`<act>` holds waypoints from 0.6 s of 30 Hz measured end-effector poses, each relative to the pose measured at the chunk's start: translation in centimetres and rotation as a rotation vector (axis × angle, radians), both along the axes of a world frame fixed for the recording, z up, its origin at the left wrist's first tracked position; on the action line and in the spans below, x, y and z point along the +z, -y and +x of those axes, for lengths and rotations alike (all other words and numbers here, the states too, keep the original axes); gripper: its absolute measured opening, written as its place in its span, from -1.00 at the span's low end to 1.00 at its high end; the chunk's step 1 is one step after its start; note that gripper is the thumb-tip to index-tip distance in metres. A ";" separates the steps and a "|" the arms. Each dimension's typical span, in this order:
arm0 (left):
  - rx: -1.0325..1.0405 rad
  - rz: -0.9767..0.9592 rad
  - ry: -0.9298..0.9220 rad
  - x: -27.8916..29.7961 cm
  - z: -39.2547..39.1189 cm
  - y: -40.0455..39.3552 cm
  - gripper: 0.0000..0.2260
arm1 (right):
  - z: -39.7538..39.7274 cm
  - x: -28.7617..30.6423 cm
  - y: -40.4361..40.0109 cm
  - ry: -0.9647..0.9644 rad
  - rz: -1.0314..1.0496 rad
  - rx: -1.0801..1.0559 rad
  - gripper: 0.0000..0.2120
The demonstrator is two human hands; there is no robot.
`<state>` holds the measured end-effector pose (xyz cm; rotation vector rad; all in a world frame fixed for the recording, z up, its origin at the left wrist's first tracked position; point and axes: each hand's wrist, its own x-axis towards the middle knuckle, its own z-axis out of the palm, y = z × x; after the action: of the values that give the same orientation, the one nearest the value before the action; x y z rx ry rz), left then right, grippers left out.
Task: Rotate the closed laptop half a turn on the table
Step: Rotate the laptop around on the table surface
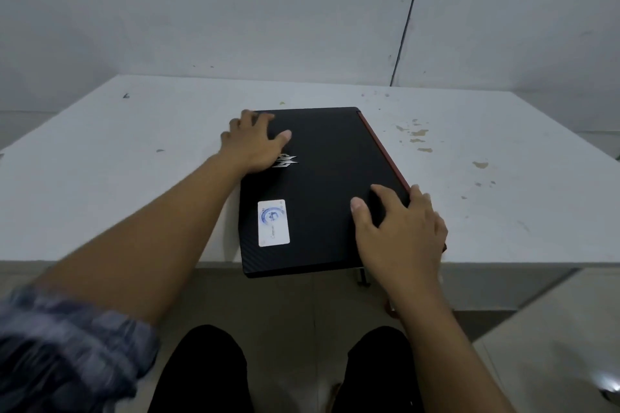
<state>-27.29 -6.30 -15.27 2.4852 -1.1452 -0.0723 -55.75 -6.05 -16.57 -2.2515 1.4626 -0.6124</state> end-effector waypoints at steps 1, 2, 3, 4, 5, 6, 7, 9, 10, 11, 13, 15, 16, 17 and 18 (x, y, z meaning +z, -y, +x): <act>-0.059 0.022 0.003 0.0 0.8 1.2 -0.38 | 0.4 0.1 0.2 0.002 0.004 -0.018 -0.45; -0.099 0.044 0.004 0.0 1.5 2.2 -0.39 | 0.7 0.1 0.2 -0.002 -0.004 -0.035 -0.43; -0.128 0.070 0.006 -0.1 2.1 3.2 -0.40 | 1.1 -0.1 0.4 -0.014 -0.025 -0.054 -0.42; -0.146 0.099 0.015 -0.1 2.6 4.1 -0.41 | 1.3 -0.3 0.4 -0.031 -0.051 -0.071 -0.41; -0.157 0.127 0.027 -0.2 3.1 4.8 -0.41 | 1.5 -0.5 0.4 -0.045 -0.083 -0.090 -0.41; -0.158 0.148 0.034 -0.1 3.6 5.5 -0.40 | 1.6 -0.7 0.4 -0.046 -0.112 -0.111 -0.42; -0.152 0.166 0.037 0.1 3.9 5.9 -0.38 | 1.6 -0.8 0.3 -0.038 -0.132 -0.130 -0.44; -0.124 0.192 0.030 0.3 4.4 6.5 -0.29 | 1.7 -1.1 0.4 -0.023 -0.157 -0.150 -0.45; -0.110 0.195 0.014 0.4 4.6 6.5 -0.25 | 1.7 -1.1 0.4 -0.019 -0.168 -0.154 -0.46; -0.101 0.190 -0.005 0.4 4.7 6.7 -0.22 | 1.6 -1.3 0.5 -0.018 -0.175 -0.157 -0.46; -0.089 0.170 -0.023 0.3 4.8 6.7 -0.20 | 1.7 -1.3 0.6 -0.016 -0.183 -0.158 -0.46; -0.089 0.165 -0.016 0.1 4.8 6.8 -0.20 | 1.7 -1.3 0.7 0.006 -0.195 -0.163 -0.47; -0.095 0.167 -0.009 0.1 4.9 6.9 -0.20 | 1.7 -1.3 0.6 0.033 -0.202 -0.166 -0.48; -0.098 0.167 -0.007 0.1 5.1 6.9 -0.20 | 1.8 -1.3 0.6 0.066 -0.209 -0.165 -0.51; -0.099 0.164 -0.015 0.1 5.3 6.8 -0.19 | 1.7 -1.3 0.7 0.102 -0.213 -0.163 -0.53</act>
<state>-21.96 -13.11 -15.17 2.5623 -1.3029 -0.2208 -54.01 -6.75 -17.86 -2.2313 1.6062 -0.9610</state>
